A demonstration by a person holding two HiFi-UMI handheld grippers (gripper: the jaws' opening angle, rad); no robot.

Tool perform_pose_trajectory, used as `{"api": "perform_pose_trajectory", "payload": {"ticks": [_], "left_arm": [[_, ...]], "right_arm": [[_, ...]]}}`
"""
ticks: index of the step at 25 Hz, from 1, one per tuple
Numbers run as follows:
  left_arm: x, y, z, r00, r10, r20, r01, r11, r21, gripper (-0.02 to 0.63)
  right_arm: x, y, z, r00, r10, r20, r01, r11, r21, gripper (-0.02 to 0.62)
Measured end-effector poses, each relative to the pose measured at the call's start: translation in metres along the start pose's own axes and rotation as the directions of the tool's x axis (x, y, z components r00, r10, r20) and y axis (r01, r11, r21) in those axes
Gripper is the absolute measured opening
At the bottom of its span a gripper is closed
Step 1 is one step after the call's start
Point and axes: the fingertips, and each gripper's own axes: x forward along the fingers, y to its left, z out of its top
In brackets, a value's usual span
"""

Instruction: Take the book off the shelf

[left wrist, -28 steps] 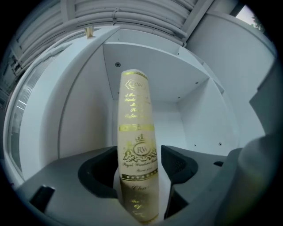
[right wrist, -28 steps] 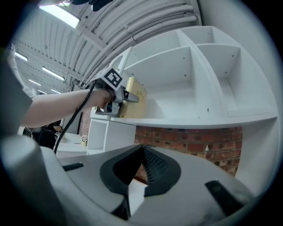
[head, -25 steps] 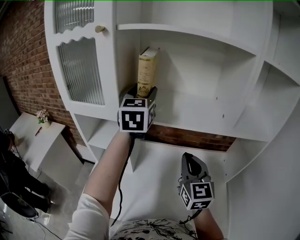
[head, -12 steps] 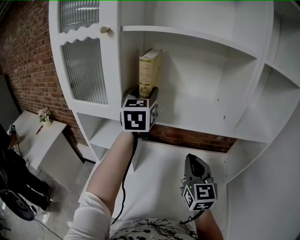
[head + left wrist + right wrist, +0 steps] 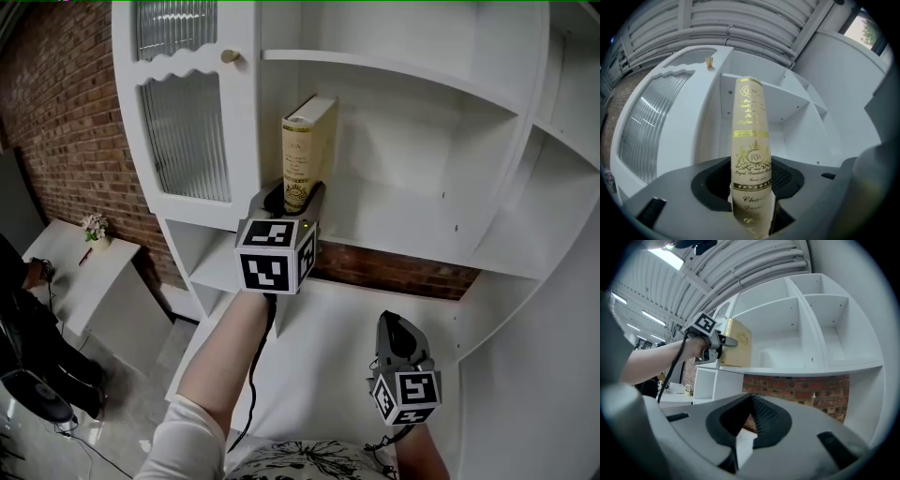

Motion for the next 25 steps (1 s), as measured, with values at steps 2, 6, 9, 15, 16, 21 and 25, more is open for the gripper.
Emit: {"api": "perform_pose_trajectory", "payload": {"ticks": [2,6,9,15,16,21,25], "left_arm": [[-0.02,-0.002,0.008,0.999,-0.011,0.033,0.011,1.0,0.003,0.204],[-0.061,-0.003,0.02,0.996,-0.032,0.082,0.03,0.999,0.03,0.206],[-0.091,-0.003,0.02,0.994,-0.057,0.094,0.054,0.998,0.035,0.206],[-0.157,0.005,-0.008,0.994,-0.087,0.059,0.087,0.996,0.001,0.206],[-0.17,0.007,-0.016,0.995,-0.091,0.052,0.092,0.996,-0.012,0.206],[-0.234,0.015,-0.052,0.994,-0.1,0.046,0.101,0.995,-0.018,0.206],[-0.278,0.013,-0.079,0.996,-0.081,0.046,0.081,0.997,0.003,0.206]], "right_arm": [[-0.005,0.007,-0.001,1.0,0.0,-0.005,0.0,1.0,0.001,0.008],[-0.016,0.023,-0.002,1.0,0.001,-0.008,-0.001,1.0,0.01,0.008],[-0.024,0.037,-0.002,1.0,-0.003,-0.007,0.003,1.0,0.015,0.008],[-0.047,0.074,-0.005,1.0,-0.009,-0.013,0.01,1.0,0.02,0.008],[-0.052,0.08,-0.006,1.0,-0.016,-0.013,0.016,1.0,0.016,0.008],[-0.079,0.108,-0.004,0.999,-0.051,0.0,0.051,0.999,-0.019,0.008],[-0.099,0.125,-0.004,0.997,-0.078,0.023,0.08,0.996,-0.05,0.008]]}}
